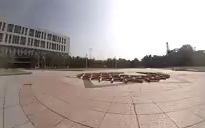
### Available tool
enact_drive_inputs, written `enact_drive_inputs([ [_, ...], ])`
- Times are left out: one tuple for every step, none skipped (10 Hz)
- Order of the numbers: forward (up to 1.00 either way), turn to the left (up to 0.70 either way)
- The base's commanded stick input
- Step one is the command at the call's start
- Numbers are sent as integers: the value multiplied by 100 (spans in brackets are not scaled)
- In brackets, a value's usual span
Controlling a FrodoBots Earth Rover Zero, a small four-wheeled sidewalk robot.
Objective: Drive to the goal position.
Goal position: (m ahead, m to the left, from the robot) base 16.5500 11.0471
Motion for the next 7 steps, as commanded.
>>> enact_drive_inputs([
  [5, 0],
  [4, 0],
  [5, 0],
  [5, 0],
  [4, 0],
  [5, 0],
  [5, 0],
])
